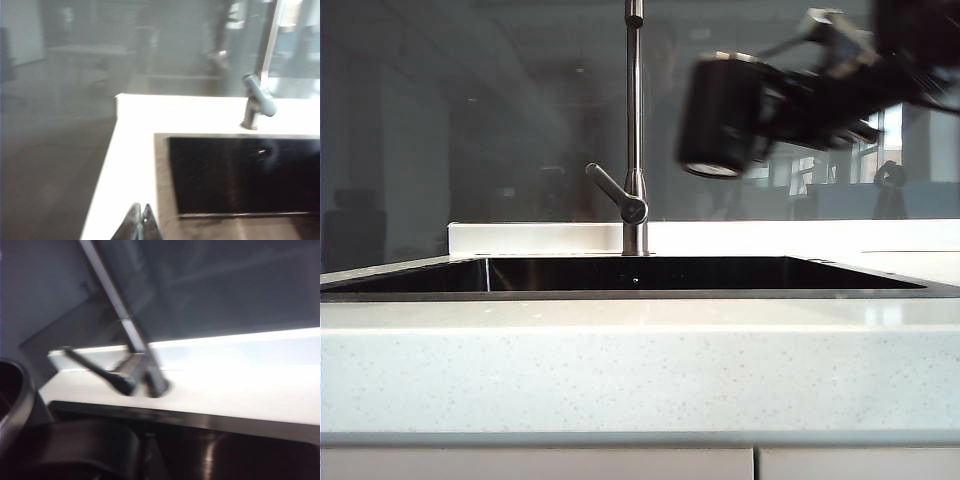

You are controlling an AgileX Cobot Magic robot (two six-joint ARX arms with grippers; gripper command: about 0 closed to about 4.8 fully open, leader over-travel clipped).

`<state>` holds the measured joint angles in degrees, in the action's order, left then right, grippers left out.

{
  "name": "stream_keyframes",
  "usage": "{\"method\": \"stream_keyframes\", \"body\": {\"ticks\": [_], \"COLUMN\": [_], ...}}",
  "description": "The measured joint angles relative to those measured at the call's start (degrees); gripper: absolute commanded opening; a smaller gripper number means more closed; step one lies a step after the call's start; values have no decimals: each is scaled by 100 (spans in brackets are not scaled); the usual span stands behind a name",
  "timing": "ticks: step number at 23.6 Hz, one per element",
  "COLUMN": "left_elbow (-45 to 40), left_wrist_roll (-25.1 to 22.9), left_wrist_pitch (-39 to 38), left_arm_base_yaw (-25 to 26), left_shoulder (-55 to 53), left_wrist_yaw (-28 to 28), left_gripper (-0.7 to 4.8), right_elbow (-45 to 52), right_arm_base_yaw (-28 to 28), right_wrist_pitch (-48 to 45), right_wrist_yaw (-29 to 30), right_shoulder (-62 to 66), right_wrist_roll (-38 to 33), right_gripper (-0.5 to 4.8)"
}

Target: Pick up the mug next to the sink, go to the faucet to get some water, pour the water into the sink, and finally put the mug back to its place.

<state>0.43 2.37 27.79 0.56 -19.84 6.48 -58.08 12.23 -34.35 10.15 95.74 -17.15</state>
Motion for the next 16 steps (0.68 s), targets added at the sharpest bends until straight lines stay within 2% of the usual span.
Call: {"method": "stream_keyframes", "body": {"ticks": [1, 3, 6, 8, 12, 13, 15, 16], "left_elbow": [0, 26, 238, 621, 1816, 2090, 3104, 3493], "left_wrist_roll": [0, 0, 0, 0, 4, 35, 267, 407], "left_wrist_pitch": [516, 1187, 1895, 2433, 3685, 3917, 4496, 4599], "left_arm_base_yaw": [0, -2, -2, -2, -2, -2, -4, -4], "left_shoulder": [-463, -1126, -2260, -3300, -5676, -6109, -7392, -7818], "left_wrist_yaw": [107, 144, 264, 544, 916, 1069, 1635, 1843], "left_gripper": [-5, -5, -5, -4, 0, 24, 125, 195], "right_elbow": [-627, -1405, -2094, -2492, -2992, -3023, -3091, -3091], "right_arm_base_yaw": [260, 483, 699, 815, 916, 916, 914, 914], "right_wrist_pitch": [726, 1204, 1386, 1558, 1792, 1794, 1786, 1759], "right_wrist_yaw": [-131, -240, -424, -564, -605, -605, -610, -605], "right_shoulder": [125, 402, 754, 955, 1156, 1156, 1161, 1158], "right_wrist_roll": [37, 243, 389, 415, 422, 424, 422, 422], "right_gripper": [-2, -2, -2, -2, -2, -2, -2, -2]}}
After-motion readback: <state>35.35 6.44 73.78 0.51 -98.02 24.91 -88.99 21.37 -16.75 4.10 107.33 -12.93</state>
